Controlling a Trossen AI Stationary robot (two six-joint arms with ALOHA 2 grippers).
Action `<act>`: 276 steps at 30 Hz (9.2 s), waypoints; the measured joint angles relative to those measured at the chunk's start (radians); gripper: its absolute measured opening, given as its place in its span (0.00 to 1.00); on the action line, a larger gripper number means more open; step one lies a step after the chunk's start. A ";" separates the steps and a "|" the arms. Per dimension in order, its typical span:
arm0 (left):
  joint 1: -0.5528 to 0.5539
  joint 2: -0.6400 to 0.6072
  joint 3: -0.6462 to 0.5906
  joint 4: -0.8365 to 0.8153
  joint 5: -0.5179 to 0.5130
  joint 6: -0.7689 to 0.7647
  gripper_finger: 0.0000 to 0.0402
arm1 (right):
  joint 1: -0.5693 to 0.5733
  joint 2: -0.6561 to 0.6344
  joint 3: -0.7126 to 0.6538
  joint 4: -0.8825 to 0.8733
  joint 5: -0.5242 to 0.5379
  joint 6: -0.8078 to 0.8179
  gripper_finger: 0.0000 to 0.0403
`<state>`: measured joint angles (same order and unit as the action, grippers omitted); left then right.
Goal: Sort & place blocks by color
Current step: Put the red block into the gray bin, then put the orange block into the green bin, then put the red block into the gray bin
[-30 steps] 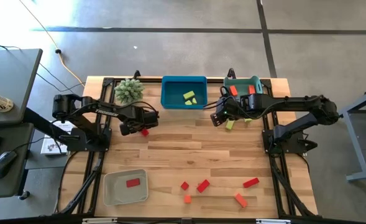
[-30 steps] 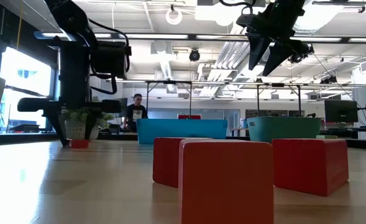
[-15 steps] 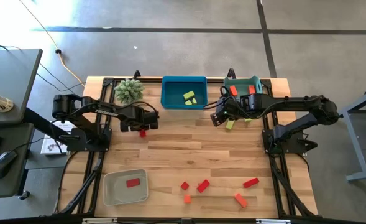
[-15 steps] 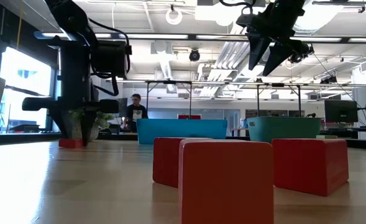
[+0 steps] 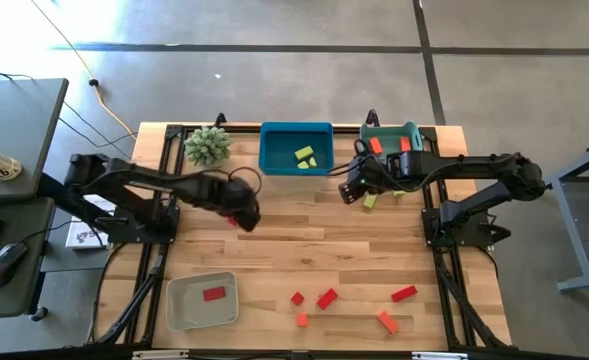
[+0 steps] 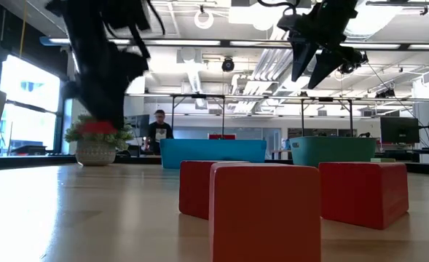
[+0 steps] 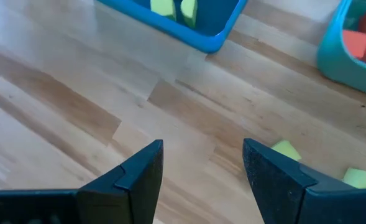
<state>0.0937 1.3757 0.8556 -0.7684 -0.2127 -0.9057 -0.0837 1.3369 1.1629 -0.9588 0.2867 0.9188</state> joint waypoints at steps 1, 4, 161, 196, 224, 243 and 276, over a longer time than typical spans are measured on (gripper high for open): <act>-0.035 -0.021 0.007 -0.008 0.002 -0.006 0.26 | 0.004 0.000 0.000 0.000 -0.007 0.000 0.51; -0.147 -0.080 0.022 -0.010 0.003 -0.028 0.26 | 0.022 0.000 0.000 0.000 -0.011 0.000 0.51; -0.813 -0.091 0.024 0.085 0.047 -0.237 0.53 | 0.961 0.549 0.000 0.249 -0.409 1.109 0.24; -0.542 -0.226 0.023 0.085 -0.216 0.106 0.53 | 0.286 0.134 0.003 0.318 0.036 0.120 0.24; -0.158 -0.265 0.023 0.095 -0.247 0.211 0.53 | -0.596 0.088 0.001 0.153 0.069 -0.717 0.24; -0.098 -0.265 0.023 0.094 -0.214 0.211 0.53 | -0.824 0.323 0.001 0.079 -0.041 -0.843 0.24; -0.063 -0.265 0.023 0.092 -0.263 0.203 0.63 | -0.737 0.088 0.000 0.035 -0.106 -0.695 0.55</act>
<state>0.0306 1.1103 0.8787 -0.6763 -0.4759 -0.7031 -0.8210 1.4246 1.1634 -0.9234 0.1804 0.2233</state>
